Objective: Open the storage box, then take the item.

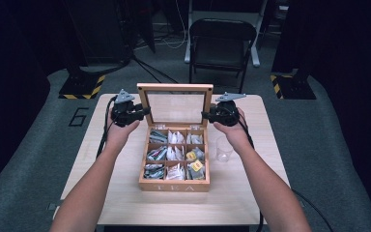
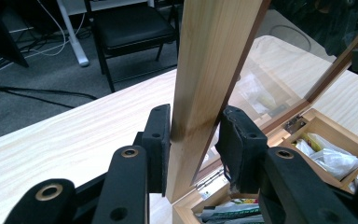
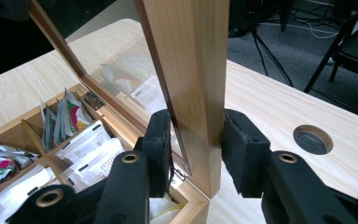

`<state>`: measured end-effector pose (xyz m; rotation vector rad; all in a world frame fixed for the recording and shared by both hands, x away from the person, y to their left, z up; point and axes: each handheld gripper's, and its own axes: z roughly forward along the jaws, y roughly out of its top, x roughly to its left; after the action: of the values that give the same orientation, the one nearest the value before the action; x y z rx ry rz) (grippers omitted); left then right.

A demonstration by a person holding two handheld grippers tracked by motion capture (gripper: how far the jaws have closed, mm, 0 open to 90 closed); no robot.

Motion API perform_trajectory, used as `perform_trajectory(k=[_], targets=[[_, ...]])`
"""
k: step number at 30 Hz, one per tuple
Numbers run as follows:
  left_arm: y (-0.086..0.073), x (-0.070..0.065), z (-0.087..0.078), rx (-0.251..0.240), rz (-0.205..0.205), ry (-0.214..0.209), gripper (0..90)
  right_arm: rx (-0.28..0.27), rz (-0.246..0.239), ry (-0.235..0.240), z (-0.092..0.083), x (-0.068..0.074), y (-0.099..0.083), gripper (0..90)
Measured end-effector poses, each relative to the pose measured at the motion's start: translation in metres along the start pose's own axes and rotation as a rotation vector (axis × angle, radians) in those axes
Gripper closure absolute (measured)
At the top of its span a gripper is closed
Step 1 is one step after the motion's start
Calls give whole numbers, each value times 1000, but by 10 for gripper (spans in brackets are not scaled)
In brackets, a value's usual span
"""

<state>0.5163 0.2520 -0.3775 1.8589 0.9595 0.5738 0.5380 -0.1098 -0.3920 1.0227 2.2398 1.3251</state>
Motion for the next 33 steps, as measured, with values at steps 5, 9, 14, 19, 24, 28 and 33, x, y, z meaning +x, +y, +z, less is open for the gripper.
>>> perform_trajectory(k=[5, 9, 14, 19, 24, 28, 33], targets=[[0, 1, 1, -5, -6, 0, 646, 4, 15, -1, 1, -1, 0, 639], [0, 2, 1, -3, -13, -3, 643, 6, 4, 2, 2, -2, 1, 642], [-1, 2, -1, 3, -12, -5, 629, 15, 5, 5, 2, -2, 2, 645], [-1, 1, -4, 6, -14, -1, 621, 8, 9, -3, 3, -2, 2, 647], [-5, 3, -6, 6, -18, 8, 603, 8, 6, -2, 4, -4, 3, 649], [-8, 4, -7, 10, -22, 7, 603, 0, 19, -3, 6, -6, 3, 653], [-10, 6, -11, 11, -35, 15, 591, 2, 36, -5, 8, -7, 4, 655]])
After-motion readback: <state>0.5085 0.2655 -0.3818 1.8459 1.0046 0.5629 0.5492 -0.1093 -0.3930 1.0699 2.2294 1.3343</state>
